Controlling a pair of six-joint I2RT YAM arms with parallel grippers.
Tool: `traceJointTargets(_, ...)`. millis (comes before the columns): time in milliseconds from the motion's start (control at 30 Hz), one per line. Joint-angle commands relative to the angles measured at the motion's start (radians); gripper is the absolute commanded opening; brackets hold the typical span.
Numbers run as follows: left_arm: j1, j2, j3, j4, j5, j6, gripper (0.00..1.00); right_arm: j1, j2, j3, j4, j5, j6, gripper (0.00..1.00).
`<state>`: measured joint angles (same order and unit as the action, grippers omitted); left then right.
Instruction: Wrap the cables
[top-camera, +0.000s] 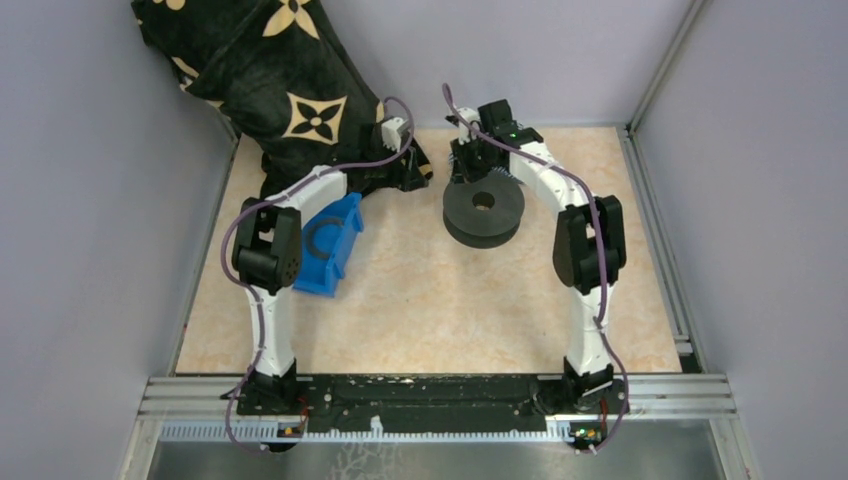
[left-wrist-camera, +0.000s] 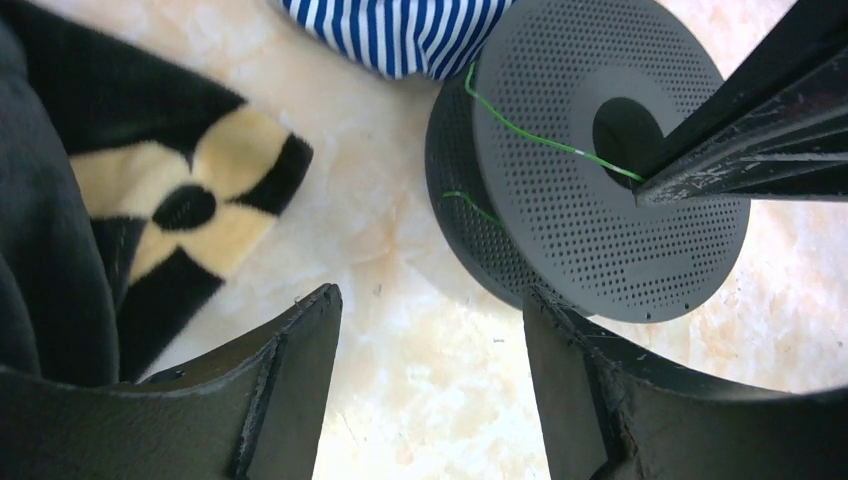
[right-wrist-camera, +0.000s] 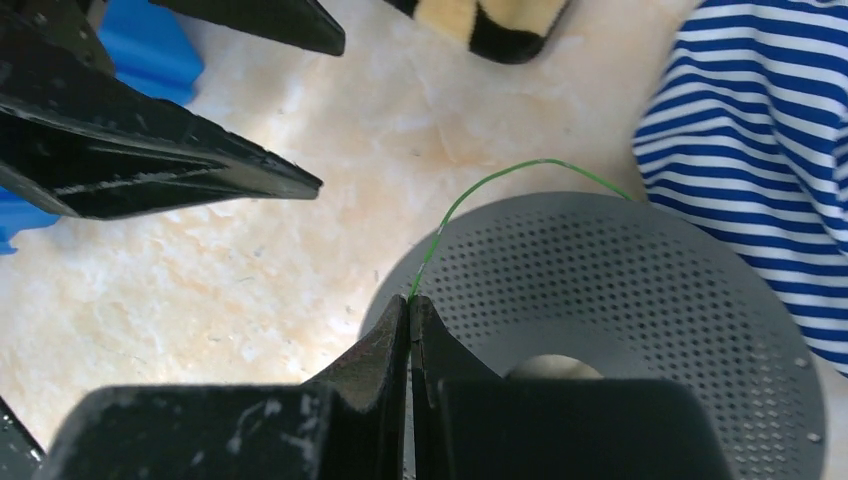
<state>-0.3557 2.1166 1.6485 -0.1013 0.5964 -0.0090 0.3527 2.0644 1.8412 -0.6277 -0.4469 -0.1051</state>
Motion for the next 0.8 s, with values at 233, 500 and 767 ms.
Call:
traceJointTargets(233,0.03,-0.174,-0.144,0.051,-0.106,-0.119,0.73,0.1,0.049,-0.017,0.081,0.033,0.079,0.0)
traceJointTargets(500,0.043,-0.212,-0.17,0.033,-0.141,-0.105,0.72,0.155,0.012,-0.113,0.109,0.047,0.083,0.0)
traceJointTargets(767,0.043,-0.218,-0.17,0.026,-0.147,-0.069,0.71,0.185,-0.084,-0.279,0.151,0.089,0.052,0.0)
